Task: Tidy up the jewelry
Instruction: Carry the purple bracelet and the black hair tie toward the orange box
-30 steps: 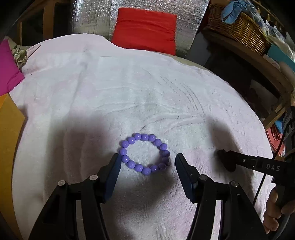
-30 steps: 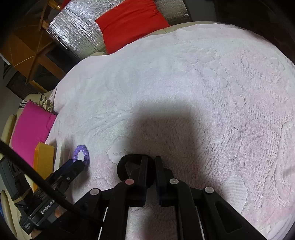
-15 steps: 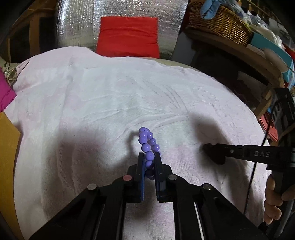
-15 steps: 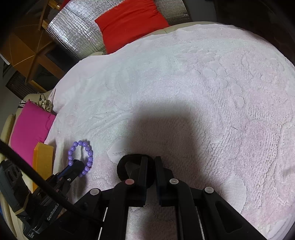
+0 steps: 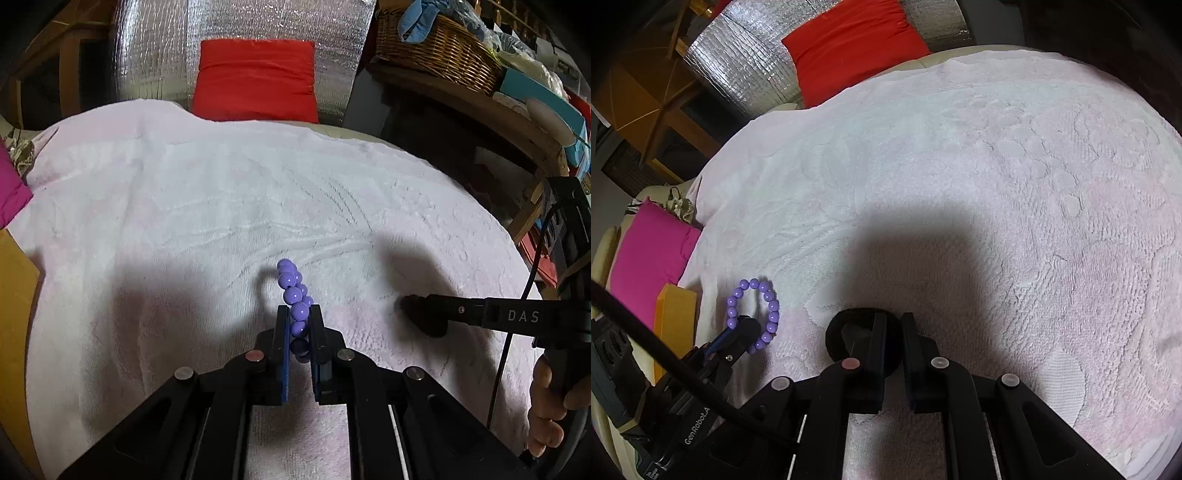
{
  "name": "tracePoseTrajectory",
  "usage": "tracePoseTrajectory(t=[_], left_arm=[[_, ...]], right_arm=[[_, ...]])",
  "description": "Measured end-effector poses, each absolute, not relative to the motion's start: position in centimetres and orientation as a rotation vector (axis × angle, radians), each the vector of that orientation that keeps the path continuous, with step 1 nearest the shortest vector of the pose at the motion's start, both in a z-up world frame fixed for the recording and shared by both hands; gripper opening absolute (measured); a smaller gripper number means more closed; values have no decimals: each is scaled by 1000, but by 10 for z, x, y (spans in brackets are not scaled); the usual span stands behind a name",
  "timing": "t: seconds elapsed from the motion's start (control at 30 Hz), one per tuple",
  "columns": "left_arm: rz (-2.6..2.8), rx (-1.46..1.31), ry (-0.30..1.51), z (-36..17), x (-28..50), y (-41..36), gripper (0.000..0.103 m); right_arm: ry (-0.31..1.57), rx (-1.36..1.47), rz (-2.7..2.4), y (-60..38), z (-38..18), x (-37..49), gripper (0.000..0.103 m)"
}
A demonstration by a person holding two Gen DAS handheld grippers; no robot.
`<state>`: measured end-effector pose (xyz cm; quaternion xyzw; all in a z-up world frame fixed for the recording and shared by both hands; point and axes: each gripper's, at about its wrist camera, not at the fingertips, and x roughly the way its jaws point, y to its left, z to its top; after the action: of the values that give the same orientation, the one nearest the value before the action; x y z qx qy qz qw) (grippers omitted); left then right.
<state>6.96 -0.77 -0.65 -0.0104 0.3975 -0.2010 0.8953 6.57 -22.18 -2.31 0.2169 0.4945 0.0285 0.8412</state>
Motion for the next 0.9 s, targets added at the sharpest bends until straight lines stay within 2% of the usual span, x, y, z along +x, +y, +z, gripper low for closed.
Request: tracePoseTrajectory(t=[0.63, 0.9], left_arm=[[-391, -70, 730, 30, 39, 30, 9], [-317, -38, 681, 41, 25, 50, 9]], right_arm=[[954, 625, 222, -216, -2, 62, 9], [877, 583, 252, -187, 14, 62, 9]])
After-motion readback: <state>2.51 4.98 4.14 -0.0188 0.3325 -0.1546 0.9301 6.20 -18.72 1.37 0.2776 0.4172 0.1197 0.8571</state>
